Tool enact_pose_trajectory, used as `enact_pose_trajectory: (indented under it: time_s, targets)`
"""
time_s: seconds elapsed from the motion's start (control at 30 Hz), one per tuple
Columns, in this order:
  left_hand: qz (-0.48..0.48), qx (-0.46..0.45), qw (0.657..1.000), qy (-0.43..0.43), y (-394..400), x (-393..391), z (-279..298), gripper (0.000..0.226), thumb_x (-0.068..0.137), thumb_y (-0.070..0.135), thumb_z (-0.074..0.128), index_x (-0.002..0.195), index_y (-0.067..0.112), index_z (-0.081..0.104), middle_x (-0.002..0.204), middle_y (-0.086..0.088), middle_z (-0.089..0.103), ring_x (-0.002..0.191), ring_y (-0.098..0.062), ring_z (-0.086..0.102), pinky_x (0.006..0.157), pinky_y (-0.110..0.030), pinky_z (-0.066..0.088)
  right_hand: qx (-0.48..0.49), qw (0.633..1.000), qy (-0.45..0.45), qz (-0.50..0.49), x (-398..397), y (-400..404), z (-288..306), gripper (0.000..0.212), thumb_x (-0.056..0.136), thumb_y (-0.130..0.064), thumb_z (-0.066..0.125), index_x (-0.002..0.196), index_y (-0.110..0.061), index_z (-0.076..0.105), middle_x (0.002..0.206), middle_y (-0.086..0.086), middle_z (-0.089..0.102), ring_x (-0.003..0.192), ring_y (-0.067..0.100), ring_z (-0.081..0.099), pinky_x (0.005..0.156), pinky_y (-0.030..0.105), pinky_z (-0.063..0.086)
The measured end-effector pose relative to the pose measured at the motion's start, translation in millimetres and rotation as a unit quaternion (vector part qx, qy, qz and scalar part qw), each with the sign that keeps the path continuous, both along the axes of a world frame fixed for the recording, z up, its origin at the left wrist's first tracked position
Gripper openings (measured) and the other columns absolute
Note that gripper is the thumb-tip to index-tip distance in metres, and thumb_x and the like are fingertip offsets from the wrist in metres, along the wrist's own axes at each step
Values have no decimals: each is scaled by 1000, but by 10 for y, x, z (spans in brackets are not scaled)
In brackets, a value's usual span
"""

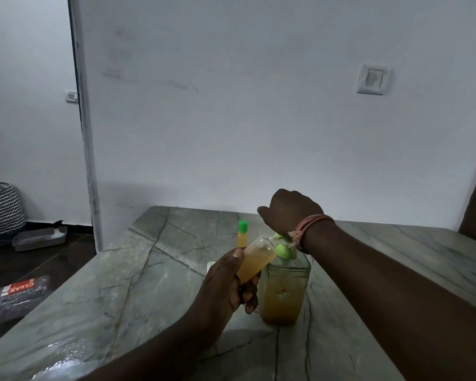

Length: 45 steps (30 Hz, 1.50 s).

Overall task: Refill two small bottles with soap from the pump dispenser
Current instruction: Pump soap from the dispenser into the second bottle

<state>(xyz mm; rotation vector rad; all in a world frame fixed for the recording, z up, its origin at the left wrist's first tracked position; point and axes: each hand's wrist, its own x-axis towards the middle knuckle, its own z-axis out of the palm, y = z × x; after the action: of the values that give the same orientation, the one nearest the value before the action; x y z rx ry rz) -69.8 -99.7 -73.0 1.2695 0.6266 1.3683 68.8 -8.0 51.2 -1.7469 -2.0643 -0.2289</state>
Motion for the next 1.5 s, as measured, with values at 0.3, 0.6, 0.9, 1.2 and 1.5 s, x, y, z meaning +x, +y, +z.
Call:
enact_pose_trajectory:
  time_s: [0.3,0.6,0.9,1.2,1.5]
  targets:
    - [-10,12,1000,-9,41,-4,-47,47,94,43,46,116,3,53,79,-15,52,58,-18,47,50,-32,45,4,1000,30,6,11,65,-46,34,86,-42,54,63,-17,50,67,2,55,68,24,56,63,29,42]
    - [-11,11,1000,-8,10,4,-3,53,91,43,46,123,0,51,78,-14,52,57,-18,46,49,-31,43,10,999,-34,24,11,11,43,37,90,-47,51,66,-21,41,68,-2,43,75,25,52,68,31,40]
    - [-13,8,1000,-12,51,6,-23,47,93,42,46,120,4,52,79,-14,52,58,-19,47,50,-31,45,5,1000,-4,31,34,91,-23,36,86,-42,55,61,-19,47,64,0,53,67,24,56,61,29,40]
    - [-8,4,1000,-8,8,15,0,42,91,43,47,116,10,57,78,-14,53,57,-18,47,48,-31,44,33,997,-49,41,40,-3,104,33,91,-45,52,74,-17,43,74,1,45,75,25,50,68,31,39]
    - [1,5,1000,-2,31,16,-2,46,90,44,47,122,12,55,77,-13,53,56,-17,48,48,-30,45,17,999,-5,33,17,93,-36,36,89,-43,54,64,-21,40,66,-2,45,73,26,53,66,30,41]
